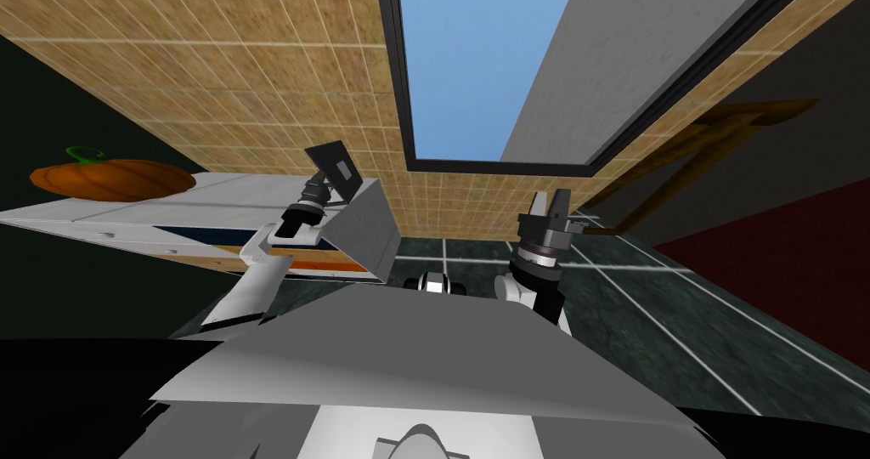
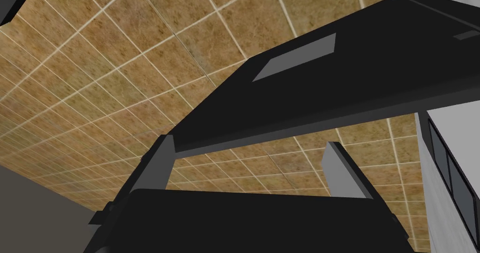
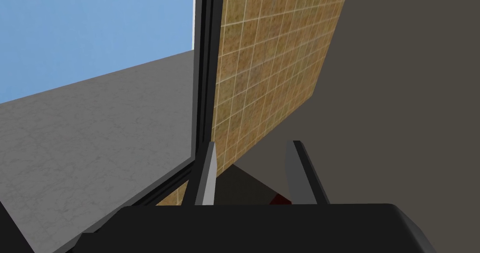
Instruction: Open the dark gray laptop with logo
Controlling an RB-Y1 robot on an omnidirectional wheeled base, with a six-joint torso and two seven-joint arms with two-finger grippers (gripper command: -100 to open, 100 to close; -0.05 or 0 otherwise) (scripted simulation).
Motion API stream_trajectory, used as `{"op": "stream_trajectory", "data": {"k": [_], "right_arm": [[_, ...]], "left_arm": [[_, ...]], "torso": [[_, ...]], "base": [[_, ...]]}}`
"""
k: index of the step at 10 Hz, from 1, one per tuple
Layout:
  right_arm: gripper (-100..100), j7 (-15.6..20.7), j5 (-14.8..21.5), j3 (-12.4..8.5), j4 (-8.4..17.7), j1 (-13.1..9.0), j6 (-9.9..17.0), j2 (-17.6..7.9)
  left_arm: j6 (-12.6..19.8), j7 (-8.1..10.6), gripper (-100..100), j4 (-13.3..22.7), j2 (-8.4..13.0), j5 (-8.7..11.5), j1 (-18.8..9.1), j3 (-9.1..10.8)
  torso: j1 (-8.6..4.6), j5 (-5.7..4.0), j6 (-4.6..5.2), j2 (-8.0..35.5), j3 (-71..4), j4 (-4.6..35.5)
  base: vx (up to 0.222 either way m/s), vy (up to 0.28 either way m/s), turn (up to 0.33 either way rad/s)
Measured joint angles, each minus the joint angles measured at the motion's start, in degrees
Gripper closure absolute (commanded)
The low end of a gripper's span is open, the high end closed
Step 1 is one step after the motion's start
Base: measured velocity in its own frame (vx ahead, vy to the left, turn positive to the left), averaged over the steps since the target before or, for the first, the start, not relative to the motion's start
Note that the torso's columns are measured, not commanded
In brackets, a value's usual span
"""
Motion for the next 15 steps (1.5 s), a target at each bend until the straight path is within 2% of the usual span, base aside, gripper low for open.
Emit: {"op": "stream_trajectory", "data": {"k": [2,4,6,8,11,12,14,15], "right_arm": [[0,0.0,0.0,0.0,0.0,0.0,0.0,0.0],[0,0.0,0.0,0.0,0.0,0.0,0.0,0.0],[0,0.0,0.0,0.0,0.0,0.0,0.0,0.0],[0,0.0,0.0,0.0,0.0,0.0,0.0,0.0],[0,0.0,0.0,0.0,0.0,0.0,0.0,0.0],[0,0.0,0.0,0.0,0.0,0.0,0.0,0.0],[0,0.0,0.0,0.0,0.0,0.0,0.0,0.0],[0,0.0,0.0,0.0,0.0,0.0,0.0,0.0]], "left_arm": [[-1.6,-0.02,-100,3.7,0.5,-0.3,-3.2,-0.75],[-1.4,-0.12,-100,6.7,0.6,-0.4,-4.1,-0.9],[-3.3,-0.18,-100,9.8,1.1,-1.0,-7.3,-2.17],[-3.9,-0.36,-100,13.4,1.0,-1.2,-9.1,-2.44],[-6.2,-0.34,-100,19.0,2.2,-1.9,-13.9,-4.1],[-6.0,-0.27,-100,20.5,2.3,-1.8,-14.2,-4.04],[-8.0,-0.13,-100,24.6,3.4,-2.4,-17.7,-5.57],[-8.1,-0.31,-100,26.2,3.2,-2.6,-19.1,-5.67]], "torso": [[0.09,0.02,-0.05,0.0,0.0,0.0],[0.1,0.02,-0.04,-0.1,0.0,0.0],[0.0,-0.01,-0.04,0.1,0.1,0.1],[0.12,0.04,-0.05,-0.1,0.0,0.0],[0.07,0.01,-0.05,0.0,0.0,0.0],[0.1,0.04,-0.05,-0.1,0.0,0.0],[0.0,-0.02,0.01,0.1,0.1,0.0],[0.02,-0.01,-0.03,0.0,0.0,0.0]], "base": [[-0.028,0.001,0.004],[-0.031,-0.005,-0.026],[-0.055,-0.011,-0.021],[-0.041,-0.003,-0.026],[-0.043,-0.005,-0.009],[-0.06,-0.001,-0.042],[-0.058,-0.009,-0.024],[-0.007,-0.004,0.001]]}}
